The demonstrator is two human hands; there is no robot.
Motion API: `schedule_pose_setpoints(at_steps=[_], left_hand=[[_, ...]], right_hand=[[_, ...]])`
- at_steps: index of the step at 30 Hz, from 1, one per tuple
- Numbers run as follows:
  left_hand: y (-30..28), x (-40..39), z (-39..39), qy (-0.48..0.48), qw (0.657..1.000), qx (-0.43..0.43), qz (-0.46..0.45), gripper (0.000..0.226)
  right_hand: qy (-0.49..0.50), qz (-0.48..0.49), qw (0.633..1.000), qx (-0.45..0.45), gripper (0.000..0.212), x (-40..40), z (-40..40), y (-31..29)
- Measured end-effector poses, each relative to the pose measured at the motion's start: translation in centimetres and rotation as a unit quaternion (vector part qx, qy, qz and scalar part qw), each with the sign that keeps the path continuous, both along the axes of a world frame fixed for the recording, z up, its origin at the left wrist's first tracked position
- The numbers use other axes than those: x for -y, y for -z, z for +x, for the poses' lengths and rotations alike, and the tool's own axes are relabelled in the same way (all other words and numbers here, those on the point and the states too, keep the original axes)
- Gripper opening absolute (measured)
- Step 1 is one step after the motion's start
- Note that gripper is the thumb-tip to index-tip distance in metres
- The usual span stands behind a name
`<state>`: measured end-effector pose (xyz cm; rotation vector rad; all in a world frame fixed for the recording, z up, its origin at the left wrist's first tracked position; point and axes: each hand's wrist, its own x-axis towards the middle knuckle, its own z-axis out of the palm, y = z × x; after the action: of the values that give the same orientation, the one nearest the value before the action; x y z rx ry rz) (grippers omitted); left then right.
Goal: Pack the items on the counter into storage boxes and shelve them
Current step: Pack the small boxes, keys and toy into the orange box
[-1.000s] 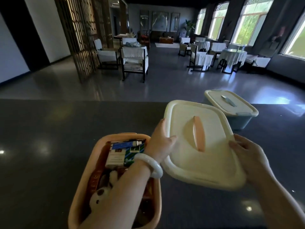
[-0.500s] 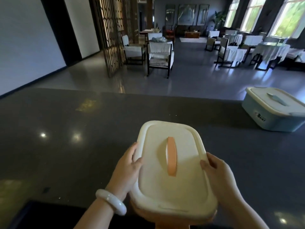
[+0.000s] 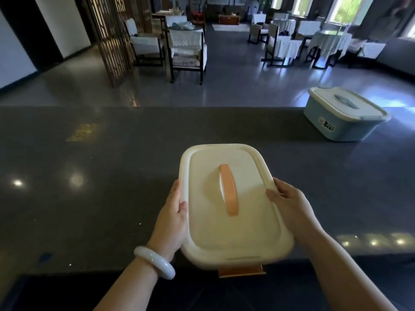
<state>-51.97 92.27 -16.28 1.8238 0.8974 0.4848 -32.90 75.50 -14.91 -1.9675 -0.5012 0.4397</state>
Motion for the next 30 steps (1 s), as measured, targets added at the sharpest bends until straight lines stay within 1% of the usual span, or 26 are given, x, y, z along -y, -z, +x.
schedule_pose_setpoints(at_steps=[2,3,5,6,7,9,11,12,13,14,15,19,21,24,26,29,30], left_hand=[[-0.3,-0.5,0.1,0.023,0.998,-0.036,0.042,0.056],[-0.6,-0.7,0.1,0.036,0.994,-0.057,0.082,0.057],[-1.2,-0.8,0.2,0.066,0.976,-0.076,0.193,0.058],[-1.3,-0.7,0.4,0.086,0.963,-0.074,0.245,0.059],[-1.4,-0.5,0.6,0.116,0.949,-0.078,0.284,0.059],[-1.0,0.4,1.1,0.182,0.915,-0.123,0.337,0.054],[-0.2,1.2,1.4,0.212,0.879,-0.183,0.385,0.054],[0.0,1.4,1.4,0.212,0.866,-0.201,0.406,0.055],[0.1,1.5,1.4,0.209,0.859,-0.21,0.418,0.057],[0.1,1.6,1.4,0.207,0.855,-0.213,0.424,0.059],[0.2,1.6,1.3,0.206,0.853,-0.214,0.429,0.061],[0.1,1.8,1.2,0.211,0.849,-0.219,0.432,0.061],[0.0,2.0,1.1,0.212,0.848,-0.222,0.431,0.061],[0.1,2.0,1.1,0.211,0.846,-0.221,0.436,0.061],[0.2,2.0,1.2,0.211,0.846,-0.221,0.437,0.062],[0.3,1.8,1.2,0.211,0.845,-0.221,0.44,0.062],[0.3,1.8,1.2,0.212,0.845,-0.219,0.438,0.063]], right_hand=[[0.006,-0.026,0.999,0.022,0.021,-0.1,0.2,0.2],[0.007,-0.062,0.997,0.052,0.024,-0.1,0.3,0.3],[0.004,-0.146,0.978,0.148,0.049,0.1,-0.1,-0.3],[-0.01,-0.147,0.969,0.198,0.056,0.3,-0.8,-0.9],[-0.046,-0.118,0.962,0.244,0.058,0.4,-1.6,-1.7],[-0.183,-0.075,0.936,0.292,0.056,1.0,-3.5,-2.6],[-0.312,-0.113,0.901,0.281,0.06,1.9,-5.1,-2.1],[-0.351,-0.148,0.878,0.29,0.065,2.3,-5.5,-1.7],[-0.37,-0.184,0.851,0.324,0.071,2.7,-5.6,-1.3],[-0.379,-0.211,0.826,0.362,0.076,3.0,-5.7,-1.1],[-0.385,-0.221,0.809,0.385,0.08,3.2,-5.6,-1.1],[-0.418,-0.243,0.782,0.393,0.11,3.4,-5.3,-1.0],[-0.432,-0.244,0.771,0.399,0.12,3.5,-5.2,-0.9],[-0.44,-0.247,0.76,0.41,0.121,3.6,-5.1,-0.9],[-0.43,-0.233,0.772,0.407,0.115,3.6,-5.0,-0.9],[-0.42,-0.202,0.81,0.356,0.101,3.6,-4.8,-1.2],[-0.422,-0.195,0.817,0.341,0.099,3.5,-4.7,-1.2]])
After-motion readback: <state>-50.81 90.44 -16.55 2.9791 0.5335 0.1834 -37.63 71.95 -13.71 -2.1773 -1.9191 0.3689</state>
